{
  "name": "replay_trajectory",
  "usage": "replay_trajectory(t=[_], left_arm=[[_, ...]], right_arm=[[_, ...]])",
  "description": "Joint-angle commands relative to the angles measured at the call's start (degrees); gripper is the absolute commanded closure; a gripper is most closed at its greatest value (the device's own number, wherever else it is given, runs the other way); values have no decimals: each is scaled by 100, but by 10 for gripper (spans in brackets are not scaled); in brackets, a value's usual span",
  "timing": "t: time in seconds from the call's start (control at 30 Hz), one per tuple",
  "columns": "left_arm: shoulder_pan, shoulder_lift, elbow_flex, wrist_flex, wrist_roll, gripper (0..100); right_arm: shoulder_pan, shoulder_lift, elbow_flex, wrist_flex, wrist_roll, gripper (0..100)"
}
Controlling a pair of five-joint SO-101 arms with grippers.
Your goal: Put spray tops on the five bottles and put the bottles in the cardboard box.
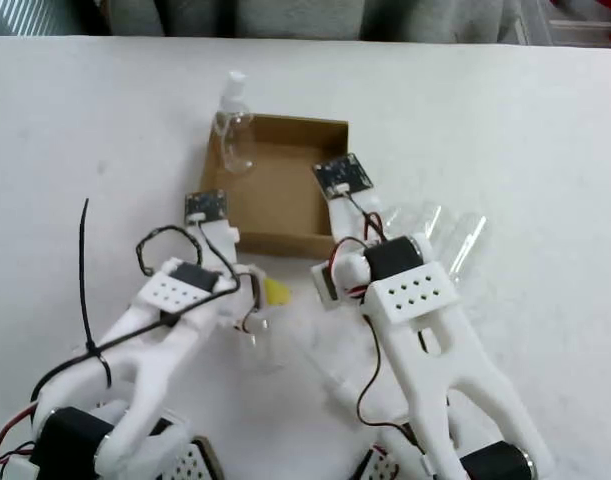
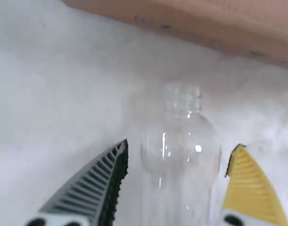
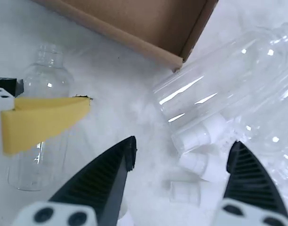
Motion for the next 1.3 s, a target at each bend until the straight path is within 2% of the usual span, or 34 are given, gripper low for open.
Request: replay_trajectory(t=[0.0, 0.13, 0.33, 0.63, 0.9, 1.0, 1.1, 1.2, 1.27], left_arm=[[-48, 4, -527, 484, 53, 665], [-40, 154, -870, 967, 35, 665], [-84, 1244, -1758, 1530, 18, 664], [-75, 2396, -2075, 1064, 53, 664], [-84, 2563, -2084, 1055, 9, 669], [-84, 2554, -2075, 1073, -26, 763], [-92, 2554, -2119, 1073, -413, 957], [-198, 2554, -2127, 1099, -651, 915], [-303, 2554, -2136, 1064, -686, 939]], right_arm=[[48, -189, -44, -84, 70, 719], [48, -189, -44, -84, 79, 719], [48, -189, -44, -84, 105, 719], [48, -189, -44, -92, 114, 719], [48, -189, -44, -207, 114, 719], [48, -189, -44, -207, 114, 719], [48, -189, -44, -207, 114, 719], [48, -189, -44, -207, 114, 719], [48, -189, -44, -207, 114, 719]])
